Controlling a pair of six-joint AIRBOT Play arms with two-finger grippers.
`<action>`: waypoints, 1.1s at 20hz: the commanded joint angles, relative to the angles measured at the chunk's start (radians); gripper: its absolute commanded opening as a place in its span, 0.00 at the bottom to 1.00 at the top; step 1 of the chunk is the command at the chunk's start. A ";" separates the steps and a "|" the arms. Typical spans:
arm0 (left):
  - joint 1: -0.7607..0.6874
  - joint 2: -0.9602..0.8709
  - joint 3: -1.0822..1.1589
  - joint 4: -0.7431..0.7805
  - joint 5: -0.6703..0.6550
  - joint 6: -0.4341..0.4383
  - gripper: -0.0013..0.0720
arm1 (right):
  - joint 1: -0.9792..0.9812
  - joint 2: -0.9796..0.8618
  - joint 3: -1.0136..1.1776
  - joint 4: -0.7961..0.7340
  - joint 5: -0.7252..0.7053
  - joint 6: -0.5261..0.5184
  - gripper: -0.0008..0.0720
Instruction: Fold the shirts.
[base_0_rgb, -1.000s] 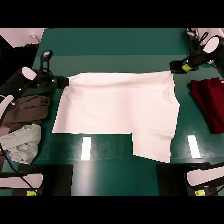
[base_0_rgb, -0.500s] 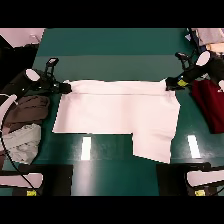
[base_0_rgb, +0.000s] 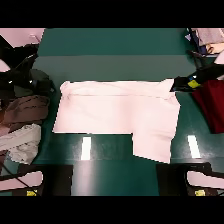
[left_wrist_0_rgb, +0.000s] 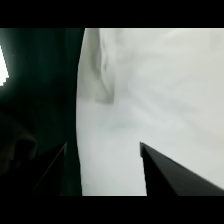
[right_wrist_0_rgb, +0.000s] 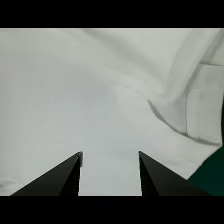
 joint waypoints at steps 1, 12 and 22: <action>0.060 0.129 -0.180 -0.027 -0.097 0.005 0.76 | -0.057 0.130 -0.105 0.008 -0.017 -0.016 0.58; 0.146 0.199 -0.577 -0.063 0.033 0.017 0.76 | -0.113 0.215 -0.285 0.266 -0.021 -0.124 0.57; 0.146 0.199 -0.603 -0.070 0.025 0.023 0.18 | -0.113 0.215 -0.286 0.262 -0.006 -0.123 0.57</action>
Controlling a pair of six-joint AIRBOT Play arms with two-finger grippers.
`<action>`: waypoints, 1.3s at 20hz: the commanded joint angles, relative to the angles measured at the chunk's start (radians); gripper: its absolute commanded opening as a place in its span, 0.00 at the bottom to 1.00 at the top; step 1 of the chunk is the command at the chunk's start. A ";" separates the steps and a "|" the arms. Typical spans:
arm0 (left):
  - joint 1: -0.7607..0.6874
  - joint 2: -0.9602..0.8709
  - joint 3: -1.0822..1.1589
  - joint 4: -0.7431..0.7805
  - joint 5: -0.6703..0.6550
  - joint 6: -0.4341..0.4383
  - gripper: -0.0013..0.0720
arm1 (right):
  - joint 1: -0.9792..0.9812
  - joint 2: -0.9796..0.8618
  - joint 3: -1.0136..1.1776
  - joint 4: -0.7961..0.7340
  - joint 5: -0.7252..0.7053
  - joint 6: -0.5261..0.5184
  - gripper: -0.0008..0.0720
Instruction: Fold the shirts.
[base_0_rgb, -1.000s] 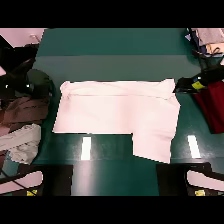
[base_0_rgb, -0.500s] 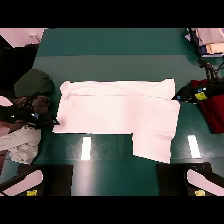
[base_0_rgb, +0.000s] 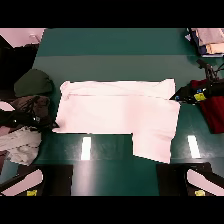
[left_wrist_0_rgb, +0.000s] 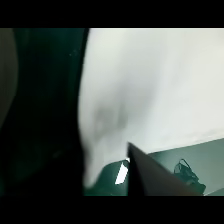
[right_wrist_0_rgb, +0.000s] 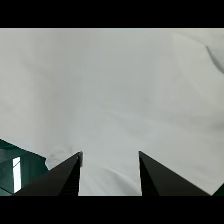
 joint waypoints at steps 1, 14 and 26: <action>0.001 0.003 0.001 -0.025 -0.039 0.004 0.05 | -0.002 0.000 0.000 -0.010 0.022 -0.003 0.57; 0.001 0.154 0.064 -0.062 -0.092 0.004 0.05 | -0.328 0.184 -0.517 -0.123 0.110 -0.010 0.57; 0.001 0.154 0.064 -0.063 -0.098 0.004 0.05 | -0.130 0.237 -0.600 -0.019 -0.071 -0.011 0.17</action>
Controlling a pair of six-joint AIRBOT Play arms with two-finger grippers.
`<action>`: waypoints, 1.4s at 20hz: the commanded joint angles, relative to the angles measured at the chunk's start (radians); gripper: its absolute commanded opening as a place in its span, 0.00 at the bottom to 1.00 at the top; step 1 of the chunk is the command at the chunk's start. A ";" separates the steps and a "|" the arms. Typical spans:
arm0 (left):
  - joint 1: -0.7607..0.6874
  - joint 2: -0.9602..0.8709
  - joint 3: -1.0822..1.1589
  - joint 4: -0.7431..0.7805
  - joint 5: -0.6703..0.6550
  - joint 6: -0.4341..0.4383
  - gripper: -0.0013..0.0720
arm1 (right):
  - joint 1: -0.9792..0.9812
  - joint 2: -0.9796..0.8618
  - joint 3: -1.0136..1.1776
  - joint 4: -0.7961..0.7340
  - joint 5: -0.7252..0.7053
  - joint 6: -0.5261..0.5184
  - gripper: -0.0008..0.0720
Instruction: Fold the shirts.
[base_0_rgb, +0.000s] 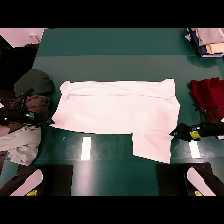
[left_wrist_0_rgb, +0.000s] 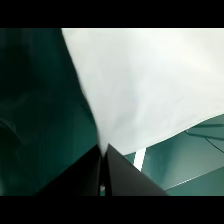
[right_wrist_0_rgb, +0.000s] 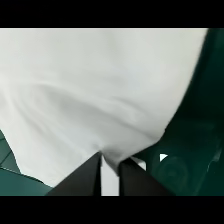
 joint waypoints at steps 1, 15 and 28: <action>0.001 0.001 0.001 0.000 -0.021 0.001 0.05 | 0.060 -0.028 -0.003 0.027 -0.011 -0.022 0.04; 0.001 0.290 0.001 0.008 -0.326 -0.134 0.05 | 0.087 0.145 0.374 -0.286 0.353 0.079 0.03; 0.000 0.083 0.100 -0.215 0.108 -0.085 0.05 | 0.200 -0.360 0.799 -0.285 0.167 0.084 0.03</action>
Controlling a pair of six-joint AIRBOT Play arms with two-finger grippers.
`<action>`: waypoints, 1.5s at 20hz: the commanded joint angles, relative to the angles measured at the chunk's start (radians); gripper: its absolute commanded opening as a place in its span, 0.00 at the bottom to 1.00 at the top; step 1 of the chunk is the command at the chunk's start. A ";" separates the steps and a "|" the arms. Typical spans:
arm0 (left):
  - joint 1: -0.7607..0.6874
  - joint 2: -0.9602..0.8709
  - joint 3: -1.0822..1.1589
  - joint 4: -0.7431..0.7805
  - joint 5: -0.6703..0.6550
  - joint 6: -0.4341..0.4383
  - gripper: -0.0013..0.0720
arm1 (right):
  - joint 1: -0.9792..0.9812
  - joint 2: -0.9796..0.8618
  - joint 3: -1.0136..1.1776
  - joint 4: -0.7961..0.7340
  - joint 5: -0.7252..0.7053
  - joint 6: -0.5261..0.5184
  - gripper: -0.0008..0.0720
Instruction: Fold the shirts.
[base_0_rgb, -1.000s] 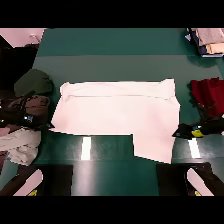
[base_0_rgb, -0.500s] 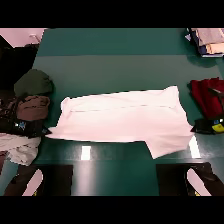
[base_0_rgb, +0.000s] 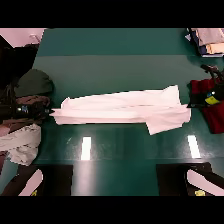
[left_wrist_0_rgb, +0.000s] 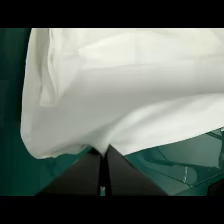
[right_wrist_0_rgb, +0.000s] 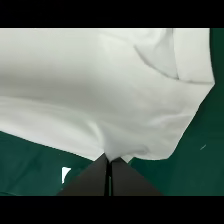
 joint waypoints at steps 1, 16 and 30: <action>0.000 -0.104 0.081 -0.023 0.074 0.009 0.05 | 0.013 -0.118 0.113 -0.001 -0.026 0.010 0.04; -0.159 -0.428 0.265 -0.025 0.410 -0.089 0.96 | -0.021 -0.434 0.329 0.284 -0.291 0.055 0.83; -0.160 -0.426 0.302 -0.029 0.004 -0.055 0.06 | -0.338 -0.572 0.362 0.360 0.028 -0.130 0.84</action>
